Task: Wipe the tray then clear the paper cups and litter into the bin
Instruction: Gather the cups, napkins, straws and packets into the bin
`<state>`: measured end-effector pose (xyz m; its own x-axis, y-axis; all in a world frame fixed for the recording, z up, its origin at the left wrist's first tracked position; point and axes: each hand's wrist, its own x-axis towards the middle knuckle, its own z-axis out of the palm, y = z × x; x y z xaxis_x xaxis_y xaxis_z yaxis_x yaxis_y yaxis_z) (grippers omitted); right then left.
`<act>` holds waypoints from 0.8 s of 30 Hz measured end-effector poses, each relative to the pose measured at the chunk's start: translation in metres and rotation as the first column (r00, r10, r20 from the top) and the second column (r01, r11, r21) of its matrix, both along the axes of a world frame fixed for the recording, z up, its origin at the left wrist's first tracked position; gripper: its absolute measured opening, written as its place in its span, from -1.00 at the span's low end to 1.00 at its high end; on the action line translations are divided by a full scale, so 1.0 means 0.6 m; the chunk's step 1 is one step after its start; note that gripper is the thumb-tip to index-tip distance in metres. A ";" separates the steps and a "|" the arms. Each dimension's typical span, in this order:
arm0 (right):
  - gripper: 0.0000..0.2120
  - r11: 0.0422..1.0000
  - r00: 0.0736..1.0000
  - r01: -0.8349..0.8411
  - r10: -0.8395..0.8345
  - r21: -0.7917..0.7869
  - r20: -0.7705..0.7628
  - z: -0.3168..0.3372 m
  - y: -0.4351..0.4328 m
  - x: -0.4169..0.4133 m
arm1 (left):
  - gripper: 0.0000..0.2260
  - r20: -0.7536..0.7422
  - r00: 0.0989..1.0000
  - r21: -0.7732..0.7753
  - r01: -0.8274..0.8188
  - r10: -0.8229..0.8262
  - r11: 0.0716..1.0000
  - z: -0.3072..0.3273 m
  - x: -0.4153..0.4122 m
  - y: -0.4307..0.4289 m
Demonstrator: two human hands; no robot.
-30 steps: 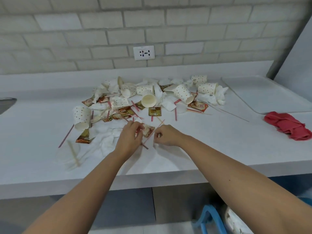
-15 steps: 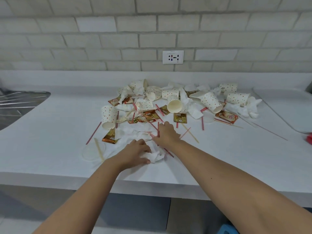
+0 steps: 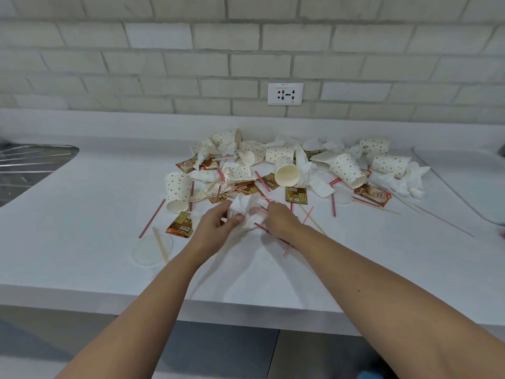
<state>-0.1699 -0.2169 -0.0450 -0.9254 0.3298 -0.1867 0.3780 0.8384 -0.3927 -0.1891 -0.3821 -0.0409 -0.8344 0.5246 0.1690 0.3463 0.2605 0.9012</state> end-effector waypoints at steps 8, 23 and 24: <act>-0.85 0.999 1.000 0.016 -0.016 -0.030 -0.012 0.025 0.065 0.014 | -0.73 0.219 0.964 0.177 -0.191 0.150 0.965 0.027 -0.007 0.037; -0.72 0.990 0.988 0.139 -0.137 -0.031 0.069 0.030 0.181 0.110 | -0.51 0.063 0.997 -0.317 -0.032 0.054 0.948 0.025 0.024 0.161; -0.74 0.988 0.983 0.151 -0.148 -0.020 0.105 0.029 0.185 0.116 | -0.47 0.032 0.999 -0.394 -0.010 0.024 0.919 0.023 0.025 0.169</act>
